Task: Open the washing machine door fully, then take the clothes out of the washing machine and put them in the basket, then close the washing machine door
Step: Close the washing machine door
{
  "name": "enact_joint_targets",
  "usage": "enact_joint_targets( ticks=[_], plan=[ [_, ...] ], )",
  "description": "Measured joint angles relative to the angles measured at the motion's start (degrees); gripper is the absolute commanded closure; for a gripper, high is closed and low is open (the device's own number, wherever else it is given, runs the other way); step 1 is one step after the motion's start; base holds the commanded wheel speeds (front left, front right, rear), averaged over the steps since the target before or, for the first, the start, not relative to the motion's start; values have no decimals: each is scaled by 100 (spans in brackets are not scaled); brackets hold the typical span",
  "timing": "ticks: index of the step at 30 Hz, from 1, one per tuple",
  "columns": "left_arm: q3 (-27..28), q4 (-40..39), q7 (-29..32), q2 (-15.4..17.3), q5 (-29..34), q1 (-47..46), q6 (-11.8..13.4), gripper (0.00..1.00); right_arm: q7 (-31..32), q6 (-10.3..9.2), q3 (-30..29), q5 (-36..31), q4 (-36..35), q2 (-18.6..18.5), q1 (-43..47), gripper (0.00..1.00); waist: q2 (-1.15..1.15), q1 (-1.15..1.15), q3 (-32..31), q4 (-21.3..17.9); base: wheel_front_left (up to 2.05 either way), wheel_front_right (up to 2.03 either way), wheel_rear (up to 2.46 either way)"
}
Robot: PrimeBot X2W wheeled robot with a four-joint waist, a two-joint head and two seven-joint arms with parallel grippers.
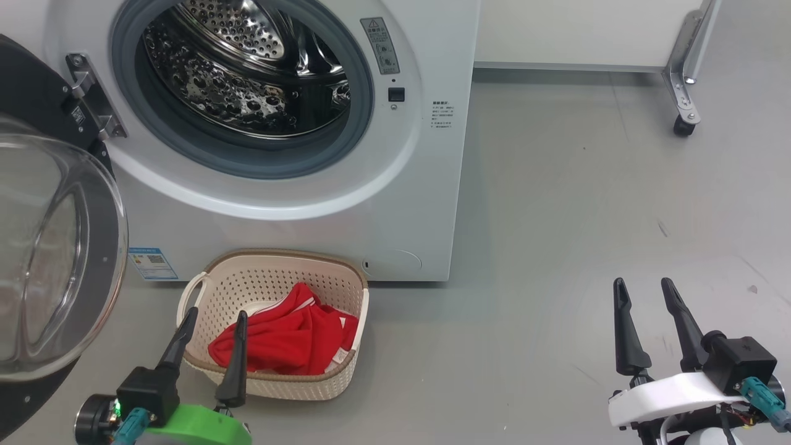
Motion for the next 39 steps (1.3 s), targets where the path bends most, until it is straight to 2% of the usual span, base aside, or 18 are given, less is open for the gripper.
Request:
enact_joint_targets(
  ticks=[19, 39],
  plan=[
    [-7, -56, 0, 1, 125, 9, 0, 0, 0, -1, 12, 1, 7, 2, 0, 0, 0, 0, 23, 2, -91, 91, 0],
    [4, -91, 0, 1, 125, 23, 1, 0, -1, -19, 13, 34, 23, 3, -1, 0, 0, 0, 17, -3, -17, 17, 0]
  ],
)
